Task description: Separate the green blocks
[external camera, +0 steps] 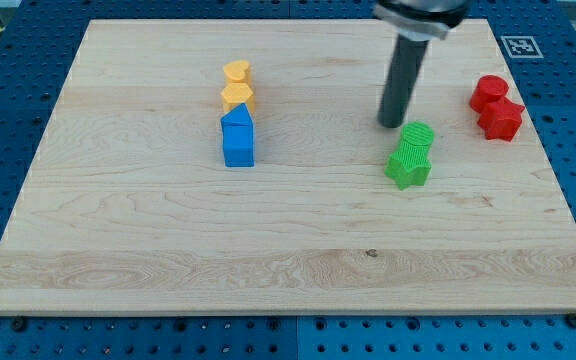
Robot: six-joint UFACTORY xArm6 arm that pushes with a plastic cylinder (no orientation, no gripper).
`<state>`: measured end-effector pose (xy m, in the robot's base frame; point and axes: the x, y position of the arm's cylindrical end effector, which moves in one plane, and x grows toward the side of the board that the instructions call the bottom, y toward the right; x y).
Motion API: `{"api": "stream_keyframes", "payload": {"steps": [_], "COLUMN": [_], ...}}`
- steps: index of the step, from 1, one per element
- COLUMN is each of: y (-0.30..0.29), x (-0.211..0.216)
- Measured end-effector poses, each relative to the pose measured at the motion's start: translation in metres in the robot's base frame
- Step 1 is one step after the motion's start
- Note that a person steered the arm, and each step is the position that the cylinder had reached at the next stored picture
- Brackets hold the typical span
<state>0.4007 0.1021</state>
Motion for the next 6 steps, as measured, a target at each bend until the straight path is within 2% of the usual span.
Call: {"api": "stream_keyframes", "payload": {"steps": [2,6], "y": [-0.011,0.035], "x": [0.048,0.046]}}
